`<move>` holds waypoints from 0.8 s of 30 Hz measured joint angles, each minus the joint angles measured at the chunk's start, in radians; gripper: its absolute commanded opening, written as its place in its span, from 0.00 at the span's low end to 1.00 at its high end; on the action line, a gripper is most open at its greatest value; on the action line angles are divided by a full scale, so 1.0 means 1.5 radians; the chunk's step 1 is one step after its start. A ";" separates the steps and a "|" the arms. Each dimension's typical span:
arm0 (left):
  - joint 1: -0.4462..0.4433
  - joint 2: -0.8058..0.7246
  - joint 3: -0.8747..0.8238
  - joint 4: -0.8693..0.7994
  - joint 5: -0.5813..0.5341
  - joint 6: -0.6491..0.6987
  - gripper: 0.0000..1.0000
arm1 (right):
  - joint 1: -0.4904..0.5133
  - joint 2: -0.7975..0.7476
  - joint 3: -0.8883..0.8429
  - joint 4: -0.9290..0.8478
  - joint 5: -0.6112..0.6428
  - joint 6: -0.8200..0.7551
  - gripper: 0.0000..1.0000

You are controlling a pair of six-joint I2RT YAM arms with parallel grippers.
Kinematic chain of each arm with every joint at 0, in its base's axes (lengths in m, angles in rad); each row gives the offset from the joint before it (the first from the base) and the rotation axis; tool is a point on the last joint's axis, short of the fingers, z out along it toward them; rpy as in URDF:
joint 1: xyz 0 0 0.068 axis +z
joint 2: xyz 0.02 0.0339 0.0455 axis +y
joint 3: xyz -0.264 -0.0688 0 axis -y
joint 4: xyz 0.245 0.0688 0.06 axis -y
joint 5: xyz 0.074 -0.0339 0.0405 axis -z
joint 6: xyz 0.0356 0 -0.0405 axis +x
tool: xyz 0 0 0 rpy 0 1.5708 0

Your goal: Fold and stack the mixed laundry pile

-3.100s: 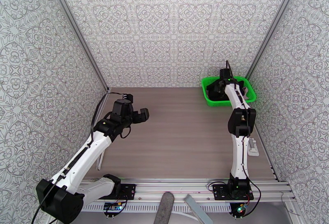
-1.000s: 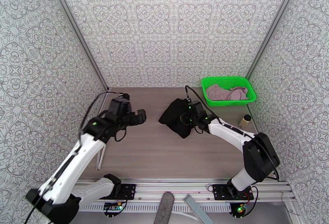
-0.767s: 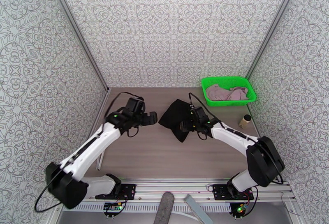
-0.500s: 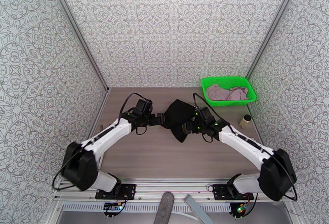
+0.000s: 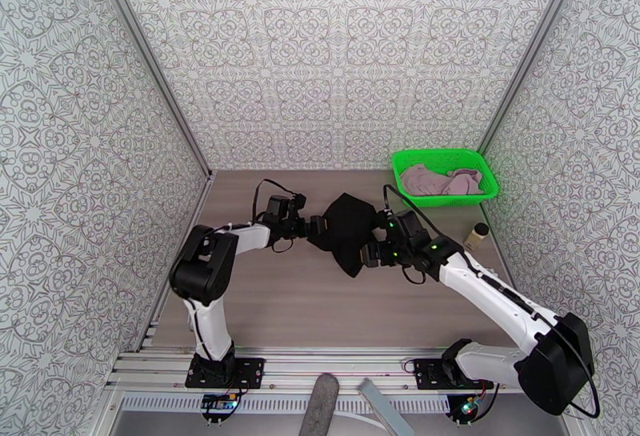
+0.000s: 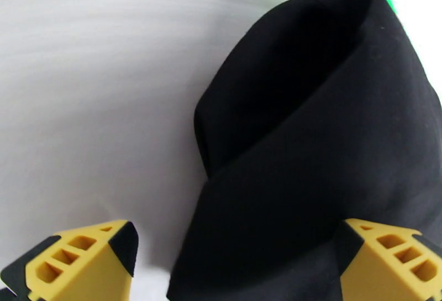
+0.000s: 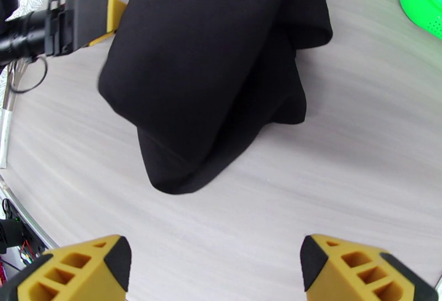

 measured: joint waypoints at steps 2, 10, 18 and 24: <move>-0.004 0.001 0.001 0.017 0.028 0.008 0.99 | 0.000 -0.001 0.000 -0.004 0.000 -0.001 0.85; -0.029 0.002 -0.012 0.048 0.094 0.022 0.65 | 0.000 -0.002 0.000 -0.005 -0.001 -0.005 0.85; -0.029 -0.074 -0.065 0.022 0.100 0.020 0.00 | 0.000 -0.021 0.000 -0.005 -0.004 -0.008 0.87; -0.036 -0.242 0.019 -0.148 0.037 0.054 0.00 | 0.000 -0.024 0.019 -0.009 -0.024 -0.039 0.93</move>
